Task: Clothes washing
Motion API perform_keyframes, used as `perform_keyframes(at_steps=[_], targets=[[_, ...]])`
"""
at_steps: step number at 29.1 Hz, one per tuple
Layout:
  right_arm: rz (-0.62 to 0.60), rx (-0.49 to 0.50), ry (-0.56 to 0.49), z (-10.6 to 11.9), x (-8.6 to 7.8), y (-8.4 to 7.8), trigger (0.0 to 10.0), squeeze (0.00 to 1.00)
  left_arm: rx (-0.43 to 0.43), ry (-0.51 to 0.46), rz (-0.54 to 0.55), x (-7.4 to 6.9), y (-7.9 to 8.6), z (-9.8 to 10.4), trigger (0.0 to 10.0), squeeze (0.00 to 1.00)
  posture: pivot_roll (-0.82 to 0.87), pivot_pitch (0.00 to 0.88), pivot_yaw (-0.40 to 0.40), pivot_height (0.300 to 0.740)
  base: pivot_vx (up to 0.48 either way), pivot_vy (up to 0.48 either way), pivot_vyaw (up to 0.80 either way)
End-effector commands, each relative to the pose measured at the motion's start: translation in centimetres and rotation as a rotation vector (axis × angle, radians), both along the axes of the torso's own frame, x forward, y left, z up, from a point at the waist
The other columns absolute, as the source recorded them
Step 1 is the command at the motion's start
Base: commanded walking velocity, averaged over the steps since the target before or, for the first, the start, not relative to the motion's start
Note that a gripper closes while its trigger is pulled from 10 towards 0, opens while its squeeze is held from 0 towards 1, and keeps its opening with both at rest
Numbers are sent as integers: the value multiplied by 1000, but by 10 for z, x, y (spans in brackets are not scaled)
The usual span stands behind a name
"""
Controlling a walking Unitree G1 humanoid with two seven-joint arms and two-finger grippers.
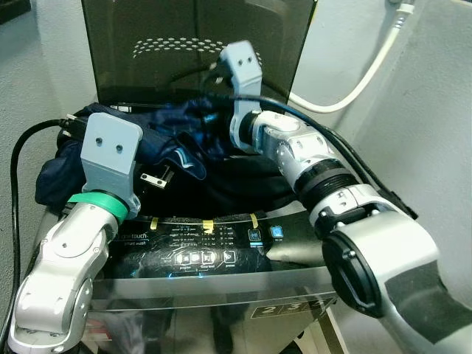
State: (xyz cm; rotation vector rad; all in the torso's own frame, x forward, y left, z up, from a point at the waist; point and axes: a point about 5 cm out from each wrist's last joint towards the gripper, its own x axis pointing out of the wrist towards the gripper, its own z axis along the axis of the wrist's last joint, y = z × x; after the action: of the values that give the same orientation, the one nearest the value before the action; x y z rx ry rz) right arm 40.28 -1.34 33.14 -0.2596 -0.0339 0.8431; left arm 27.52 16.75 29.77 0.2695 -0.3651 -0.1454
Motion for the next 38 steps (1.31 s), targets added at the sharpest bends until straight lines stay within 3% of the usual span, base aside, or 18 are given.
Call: perform_keyframes(at_steps=[1, 8, 10, 14, 17, 18, 19, 20, 22, 24, 25, 28, 29, 32, 33, 35, 36, 38], targets=[[2, -106, 11, -13, 3, -11, 10000, 1000, 33, 23, -52, -4, -7, -3, 10000, 0, 58, 70, -52, 740, 0, 0, 0], [22, -257, 54, -34, 7, -35, 10000, 1000, 92, 85, -142, -5, -16, -13, 10000, 0, 59, 70, -41, 740, 0, 0, 0], [-50, -314, 38, -38, 11, -51, 10000, 1000, 104, 91, -158, -4, -17, -14, 10000, 0, 58, 70, -34, 740, 0, 0, 0], [-195, -239, -30, -24, 17, -67, 10000, 1000, 117, 97, -179, -1, -18, -13, 10000, 0, 59, 62, -19, 740, 0, 0, 0], [-219, -204, -45, -20, 18, -70, 10000, 1000, 120, 98, -184, -1, -19, -13, 10000, 0, 59, 62, -19, 740, 0, 0, 0], [-206, -79, -55, -8, 17, -69, 10000, 0, 117, 101, -193, -1, -19, -13, 10000, 0, 61, 60, -17, 740, 0, 0, 0], [-168, 158, -44, 14, 15, -70, 10000, 0, 97, 109, -212, -2, -20, -14, 10000, 0, 64, 57, -18, 740, 0, 0, 0], [-168, 158, -44, 14, 15, -70, 10000, 0, 97, 109, -212, -2, -20, -14, 10000, 0, 64, 57, -18, 740, 0, 0, 0], [-131, 492, -46, 45, 11, -85, 10000, 0, 66, 132, -283, -6, -26, -16, 10000, 0, 65, 53, -19, 740, 0, 0, 0], [-131, 492, -46, 45, 11, -85, 10000, 0, 66, 132, -283, -6, -26, -16, 10000, 0, 65, 53, -19, 740, 0, 0, 0], [-128, 559, -42, 50, 11, -91, 10000, 0, 60, 140, -306, -8, -28, -17, 10000, 0, 65, 53, -19, 740, 0, 0, 0], [-80, 534, -32, 49, 9, -93, 10000, 0, 64, 150, -317, -9, -29, -19, 10000, 0, 62, 50, -15, 740, 0, 0, 0], [-53, 464, -47, 46, 8, -93, 10000, 1000, 70, 155, -319, -9, -29, -21, 10000, 0, 62, 49, -14, 740, 0, 0, 0], [-33, 357, -82, 43, 6, -97, 10000, 1000, 75, 148, -332, -10, -31, -21, 10000, 0, 59, 47, -12, 740, 0, 0, 0], [-30, 304, -97, 42, 5, -102, 10000, 325, 69, 143, -351, -10, -32, -20, 10000, 0, 58, 45, -11, 740, 0, 0, 0], [-26, 274, -102, 42, 5, -105, 10000, 325, 63, 141, -365, -10, -33, -19, 10000, 0, 58, 45, -11, 740, 0, 0, 0], [-17, 244, -112, 42, 4, -111, 10000, 0, 63, 142, -375, -11, -34, -20, 10000, 0, 58, 46, -9, 740, 0, 0, 0], [-18, 197, -130, 39, 3, -121, 10000, 0, 71, 145, -362, -10, -33, -21, 10000, 0, 59, 46, -8, 740, 0, 0, 0]])
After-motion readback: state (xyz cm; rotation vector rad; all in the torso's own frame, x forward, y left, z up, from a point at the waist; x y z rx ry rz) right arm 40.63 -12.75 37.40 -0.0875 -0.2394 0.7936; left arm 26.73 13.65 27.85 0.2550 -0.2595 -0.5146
